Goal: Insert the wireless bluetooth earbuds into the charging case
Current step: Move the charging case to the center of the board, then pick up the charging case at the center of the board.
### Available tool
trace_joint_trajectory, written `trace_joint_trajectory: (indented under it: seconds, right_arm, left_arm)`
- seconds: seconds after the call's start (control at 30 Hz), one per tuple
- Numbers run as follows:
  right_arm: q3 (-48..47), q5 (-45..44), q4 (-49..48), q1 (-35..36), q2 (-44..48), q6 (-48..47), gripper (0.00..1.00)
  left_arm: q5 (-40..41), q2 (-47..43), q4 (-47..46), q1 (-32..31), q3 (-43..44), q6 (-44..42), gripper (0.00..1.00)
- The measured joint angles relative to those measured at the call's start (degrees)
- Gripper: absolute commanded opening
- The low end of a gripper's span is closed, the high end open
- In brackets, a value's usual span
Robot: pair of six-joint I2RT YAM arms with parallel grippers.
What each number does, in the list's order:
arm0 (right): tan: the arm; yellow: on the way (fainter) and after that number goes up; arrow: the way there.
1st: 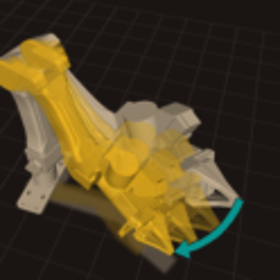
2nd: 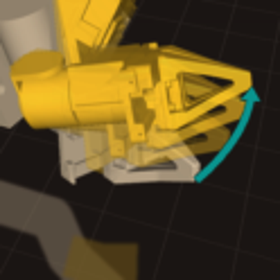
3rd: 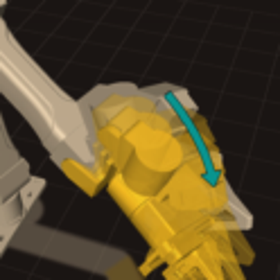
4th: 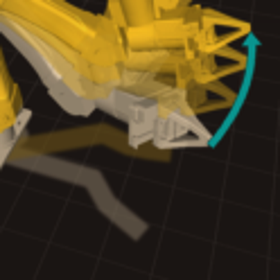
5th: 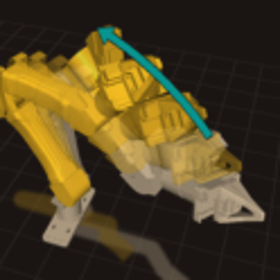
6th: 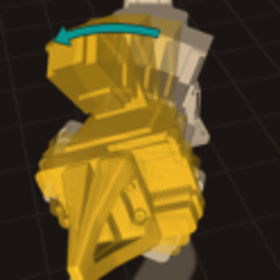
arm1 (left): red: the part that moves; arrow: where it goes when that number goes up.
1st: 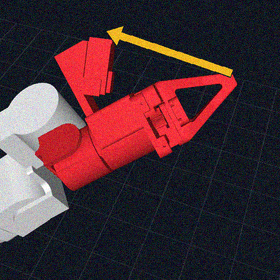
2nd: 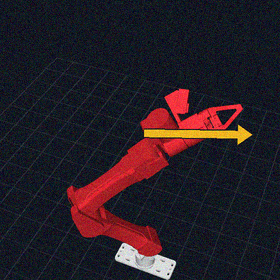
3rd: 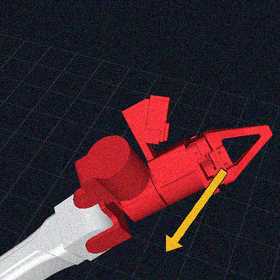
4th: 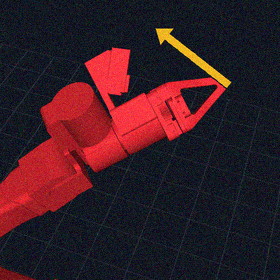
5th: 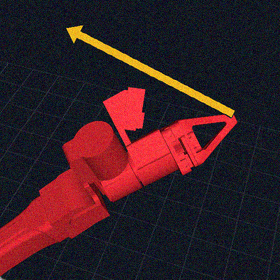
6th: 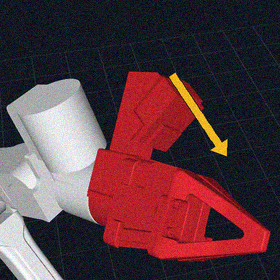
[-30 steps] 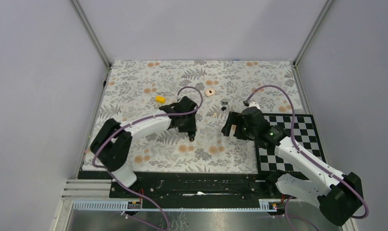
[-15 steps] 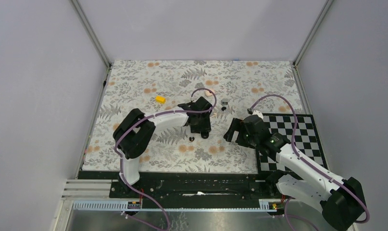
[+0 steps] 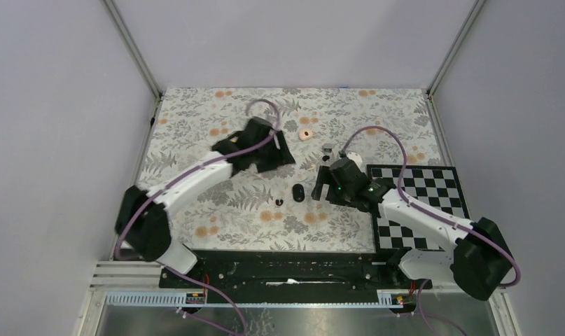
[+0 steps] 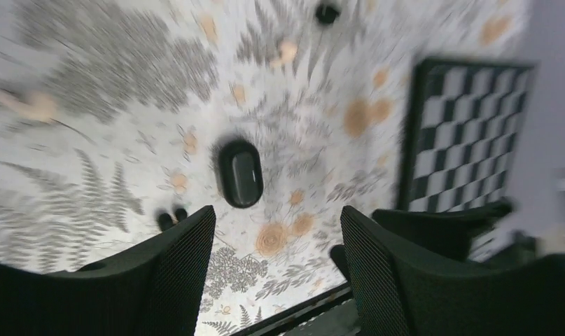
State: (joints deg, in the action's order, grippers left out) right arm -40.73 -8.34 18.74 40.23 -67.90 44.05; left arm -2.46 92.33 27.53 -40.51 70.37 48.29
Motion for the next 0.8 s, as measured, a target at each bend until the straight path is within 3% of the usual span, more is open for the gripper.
trace_joint_trajectory:
  seconds: [0.13,0.27,0.33,0.4,0.53,0.7,0.8]
  right_arm:
    - [-5.5,-2.4,-0.3,2.9,-5.9,-0.1,0.89]
    - [-9.7,-4.3,-0.6,4.4,-11.7,0.0,0.71]
    - [-11.4,-4.8,-0.7,5.2,-14.4,0.3,0.73]
    - [-13.0,-5.3,-0.6,6.1,-17.2,0.4,0.8]
    - [-18.3,-6.6,0.3,8.3,-24.1,-0.5,0.8]
    - [-24.9,-9.1,2.1,10.4,-31.8,-2.6,0.64]
    - [-27.5,-10.8,3.9,11.1,-35.2,-3.6,0.62]
  left_arm:
    - [-1.5,-12.3,-0.2,10.4,-2.9,-1.6,0.69]
    - [-3.4,-16.5,0.6,18.8,-6.2,-3.3,0.71]
    - [-5.0,-17.0,1.6,21.5,-8.2,-3.8,0.72]
    - [-6.6,-17.2,3.1,24.0,-10.0,-4.6,0.72]
    - [-9.2,-17.3,4.6,27.1,-11.4,-5.9,0.74]
    - [-12.0,-17.7,4.6,27.4,-12.0,-6.6,0.76]
    - [-13.1,-17.8,4.5,27.4,-12.0,-7.0,0.76]
